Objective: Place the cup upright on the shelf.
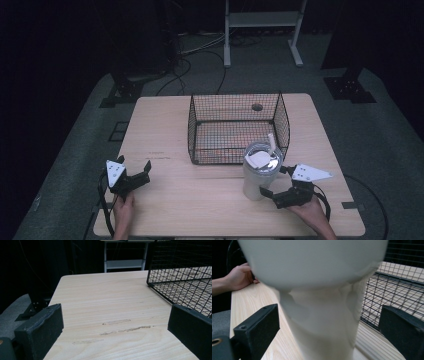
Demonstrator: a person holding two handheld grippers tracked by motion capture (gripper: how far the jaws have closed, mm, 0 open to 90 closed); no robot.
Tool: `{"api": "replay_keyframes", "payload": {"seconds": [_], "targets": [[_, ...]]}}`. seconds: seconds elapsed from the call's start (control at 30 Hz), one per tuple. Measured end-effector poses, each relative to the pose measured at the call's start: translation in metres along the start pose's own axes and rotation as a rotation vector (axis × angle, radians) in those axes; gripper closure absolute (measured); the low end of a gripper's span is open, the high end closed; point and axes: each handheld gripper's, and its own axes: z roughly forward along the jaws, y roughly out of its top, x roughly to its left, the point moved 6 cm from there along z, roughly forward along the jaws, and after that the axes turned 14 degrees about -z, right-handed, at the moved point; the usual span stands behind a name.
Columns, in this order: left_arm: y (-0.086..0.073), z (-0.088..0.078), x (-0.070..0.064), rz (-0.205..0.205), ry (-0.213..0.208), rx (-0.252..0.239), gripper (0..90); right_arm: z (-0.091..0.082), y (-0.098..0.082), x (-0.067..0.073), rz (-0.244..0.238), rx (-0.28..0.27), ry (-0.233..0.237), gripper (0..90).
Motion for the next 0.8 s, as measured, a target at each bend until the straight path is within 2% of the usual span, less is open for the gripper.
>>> {"api": "replay_keyframes", "payload": {"seconds": [0.37,0.67,0.8], "targets": [[0.0,0.0,0.0,0.002,-0.002,0.0,0.0,0.021,0.012,0.0,-0.025,-0.039,0.025,2.3],[0.0,0.0,-0.001,0.005,-0.005,0.001,0.0,0.03,0.016,0.002,-0.029,-0.088,0.015,3.1],[0.0,0.0,-0.001,0.005,-0.004,0.001,0.0,0.033,0.018,0.003,-0.054,-0.104,0.005,6.0]]}}
